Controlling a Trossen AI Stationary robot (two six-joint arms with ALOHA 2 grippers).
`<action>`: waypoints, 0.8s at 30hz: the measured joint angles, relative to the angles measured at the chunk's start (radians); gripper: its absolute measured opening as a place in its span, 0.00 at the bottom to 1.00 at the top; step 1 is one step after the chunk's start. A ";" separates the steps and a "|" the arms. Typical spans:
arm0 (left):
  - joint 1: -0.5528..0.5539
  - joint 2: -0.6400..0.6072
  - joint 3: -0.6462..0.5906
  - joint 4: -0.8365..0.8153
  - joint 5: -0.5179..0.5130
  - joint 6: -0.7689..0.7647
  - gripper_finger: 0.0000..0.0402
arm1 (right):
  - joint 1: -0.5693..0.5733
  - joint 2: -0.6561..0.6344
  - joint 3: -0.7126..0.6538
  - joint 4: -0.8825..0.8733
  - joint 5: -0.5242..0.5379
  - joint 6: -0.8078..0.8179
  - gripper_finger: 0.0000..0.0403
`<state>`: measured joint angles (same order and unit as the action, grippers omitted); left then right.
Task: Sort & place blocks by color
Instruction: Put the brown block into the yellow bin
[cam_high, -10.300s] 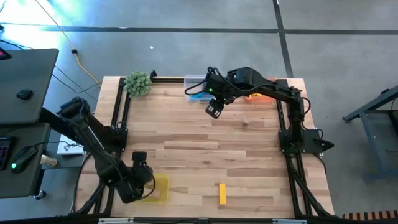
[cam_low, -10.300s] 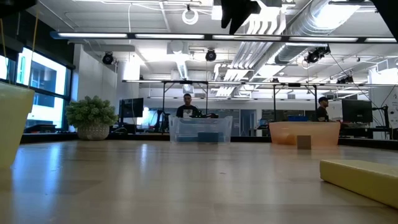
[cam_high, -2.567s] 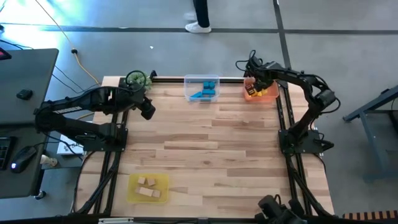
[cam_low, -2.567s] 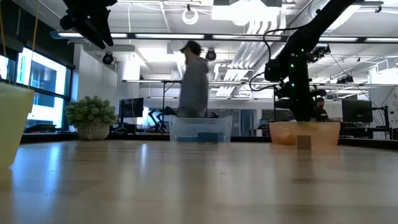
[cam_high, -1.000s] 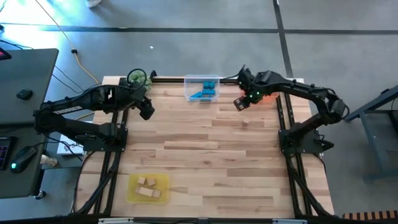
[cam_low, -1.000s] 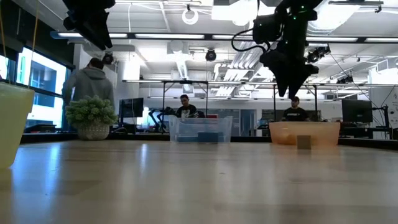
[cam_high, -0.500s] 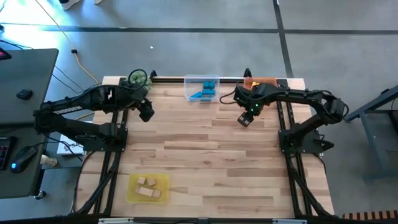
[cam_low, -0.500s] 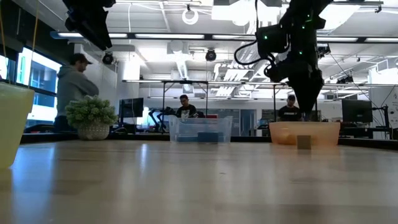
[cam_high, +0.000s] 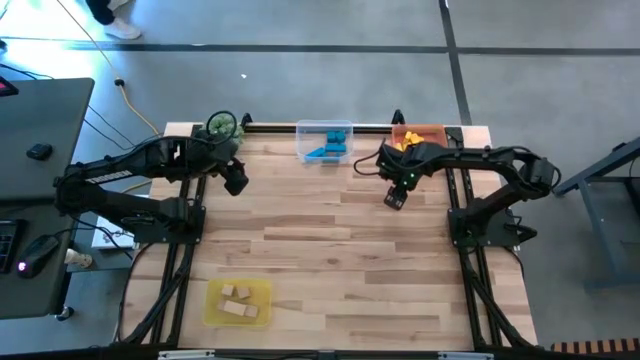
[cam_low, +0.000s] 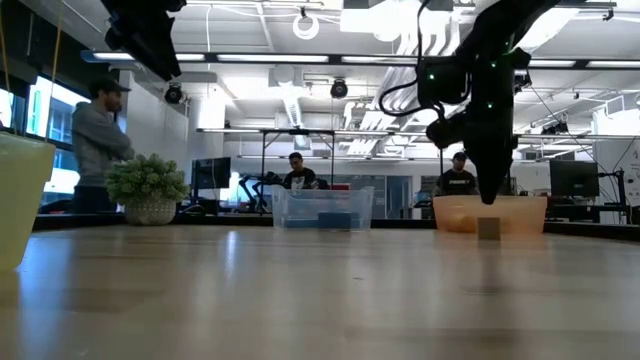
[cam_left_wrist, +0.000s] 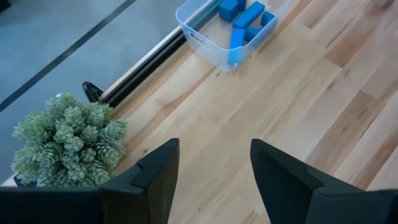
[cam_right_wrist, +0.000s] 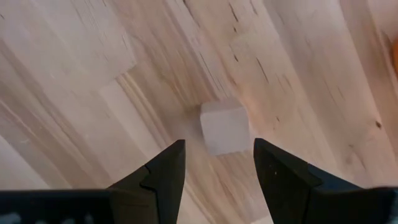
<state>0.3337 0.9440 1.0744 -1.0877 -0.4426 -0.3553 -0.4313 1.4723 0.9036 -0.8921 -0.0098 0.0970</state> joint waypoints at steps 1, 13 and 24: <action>0.000 0.000 0.000 0.002 0.000 0.000 0.47 | 0.000 0.000 -0.008 0.010 -0.002 -0.002 0.44; 0.000 0.000 0.000 0.092 -0.001 0.000 0.47 | -0.017 0.001 -0.073 0.098 -0.015 -0.019 0.44; 0.000 0.000 0.000 0.114 -0.002 -0.012 0.47 | -0.018 0.002 -0.148 0.184 -0.009 -0.018 0.44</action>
<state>0.3336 0.9440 1.0744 -0.9741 -0.4444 -0.3670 -0.4492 1.4738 0.7555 -0.7082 -0.0185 0.0786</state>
